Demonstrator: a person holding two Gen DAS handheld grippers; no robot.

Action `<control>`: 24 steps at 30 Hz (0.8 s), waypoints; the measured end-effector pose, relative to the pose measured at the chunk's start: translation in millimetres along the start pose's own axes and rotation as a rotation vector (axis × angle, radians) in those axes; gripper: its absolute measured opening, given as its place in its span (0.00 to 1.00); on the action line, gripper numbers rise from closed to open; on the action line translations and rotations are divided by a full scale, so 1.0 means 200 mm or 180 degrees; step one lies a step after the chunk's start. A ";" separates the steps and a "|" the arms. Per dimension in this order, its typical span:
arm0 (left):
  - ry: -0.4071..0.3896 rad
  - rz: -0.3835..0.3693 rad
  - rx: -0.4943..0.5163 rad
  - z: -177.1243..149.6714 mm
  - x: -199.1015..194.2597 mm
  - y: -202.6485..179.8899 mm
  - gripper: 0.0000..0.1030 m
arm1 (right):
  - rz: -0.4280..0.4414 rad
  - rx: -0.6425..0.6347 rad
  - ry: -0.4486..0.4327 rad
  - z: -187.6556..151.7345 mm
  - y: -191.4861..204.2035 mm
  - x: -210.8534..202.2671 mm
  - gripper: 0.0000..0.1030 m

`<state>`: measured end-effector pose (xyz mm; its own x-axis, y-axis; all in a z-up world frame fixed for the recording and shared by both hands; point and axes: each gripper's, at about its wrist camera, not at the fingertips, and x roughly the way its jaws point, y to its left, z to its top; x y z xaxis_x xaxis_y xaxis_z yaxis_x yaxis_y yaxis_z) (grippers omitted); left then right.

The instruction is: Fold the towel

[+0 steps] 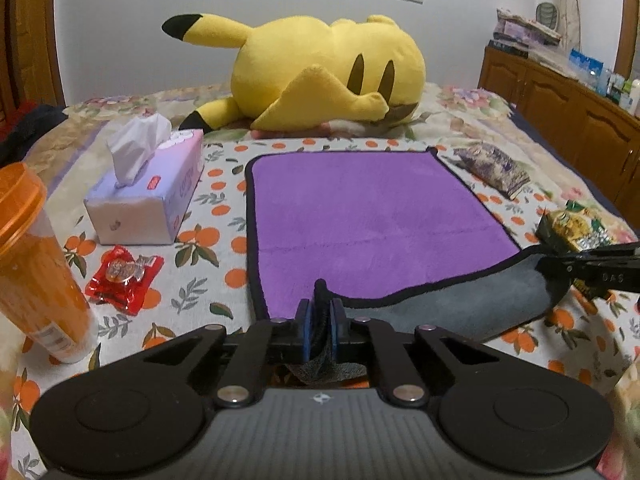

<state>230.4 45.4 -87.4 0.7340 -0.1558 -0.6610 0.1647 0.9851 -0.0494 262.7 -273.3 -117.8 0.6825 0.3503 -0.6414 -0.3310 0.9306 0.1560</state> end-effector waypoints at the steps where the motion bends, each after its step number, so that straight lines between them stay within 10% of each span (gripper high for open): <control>1: -0.0021 -0.0008 -0.0010 0.01 -0.01 0.00 0.09 | 0.0005 0.0005 -0.0016 0.00 0.00 -0.01 0.07; 24: -0.0120 -0.0154 -0.0122 0.08 0.01 0.03 0.06 | 0.0027 -0.0124 -0.0234 0.06 0.02 -0.02 0.06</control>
<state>243.3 49.5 -77.0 0.7502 -0.2053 -0.6286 0.1758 0.9783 -0.1097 265.8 -270.3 -105.4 0.7251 0.3662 -0.5832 -0.3611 0.9233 0.1308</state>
